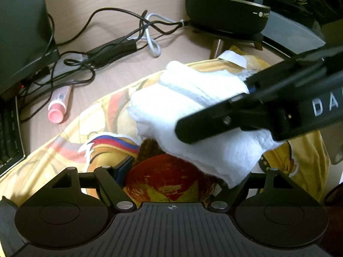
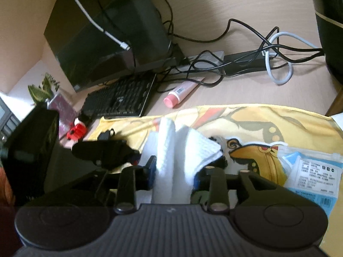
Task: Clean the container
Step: 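Rub the tissue in the right tool over the doll's green hat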
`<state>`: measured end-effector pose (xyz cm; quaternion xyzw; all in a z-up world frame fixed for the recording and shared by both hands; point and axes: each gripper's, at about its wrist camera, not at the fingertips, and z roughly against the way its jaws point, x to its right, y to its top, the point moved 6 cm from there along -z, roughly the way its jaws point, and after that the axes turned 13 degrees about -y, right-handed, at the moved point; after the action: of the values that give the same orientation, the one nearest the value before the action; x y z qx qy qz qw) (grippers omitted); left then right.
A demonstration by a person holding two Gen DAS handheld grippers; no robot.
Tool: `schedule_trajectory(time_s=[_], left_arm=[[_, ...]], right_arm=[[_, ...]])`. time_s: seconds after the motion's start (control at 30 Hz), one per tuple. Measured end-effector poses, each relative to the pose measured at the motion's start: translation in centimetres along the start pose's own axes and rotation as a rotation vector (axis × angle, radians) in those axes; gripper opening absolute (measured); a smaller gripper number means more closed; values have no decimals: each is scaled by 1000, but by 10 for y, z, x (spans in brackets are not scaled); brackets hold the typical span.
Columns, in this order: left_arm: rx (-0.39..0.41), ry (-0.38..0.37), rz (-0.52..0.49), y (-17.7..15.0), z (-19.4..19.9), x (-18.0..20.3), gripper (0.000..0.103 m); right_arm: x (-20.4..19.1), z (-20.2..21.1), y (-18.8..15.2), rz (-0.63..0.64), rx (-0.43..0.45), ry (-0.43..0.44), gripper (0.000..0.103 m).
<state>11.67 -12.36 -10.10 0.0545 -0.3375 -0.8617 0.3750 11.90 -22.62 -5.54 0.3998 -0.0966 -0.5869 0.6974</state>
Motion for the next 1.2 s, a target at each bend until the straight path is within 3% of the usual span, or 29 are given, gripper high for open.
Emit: schedule_trajectory(time_s=[0.07,0.2,0.3,0.4,0.5,0.63,0.7,0.77,0.8,0.93,1.2], left_arm=[[7,5,-17,0,1,2,81],[35,59,-88,4,4,5,80],[62,145,-189,15,9,2,79],[63,212,-302,26,11,0,79],[37,195,-373,24,3,13,79],[-3,107,-400,9,-6,35,78],[-13,48,-361,2,-6,41,80],[-27,31,-322,-3,-5,41,91],[-35,26,-299,-5,-5,40,93],[-53,9,-214,-9,-6,34,93],[-36,-86,-160,8,-10,44,97]], right_arm=[[1,4,-2,16,5,-5,12],[18,11,1,15,38,-109,11],[35,12,6,-9,38,-182,11],[41,16,12,-32,54,-180,11],[40,18,20,-34,78,-180,11],[26,24,34,-59,123,-120,11],[14,28,40,-101,130,10,11],[1,24,37,-109,92,131,11],[-6,20,32,-80,69,149,11],[-9,4,5,76,1,-4,11],[52,3,2,-34,-9,-235,11]])
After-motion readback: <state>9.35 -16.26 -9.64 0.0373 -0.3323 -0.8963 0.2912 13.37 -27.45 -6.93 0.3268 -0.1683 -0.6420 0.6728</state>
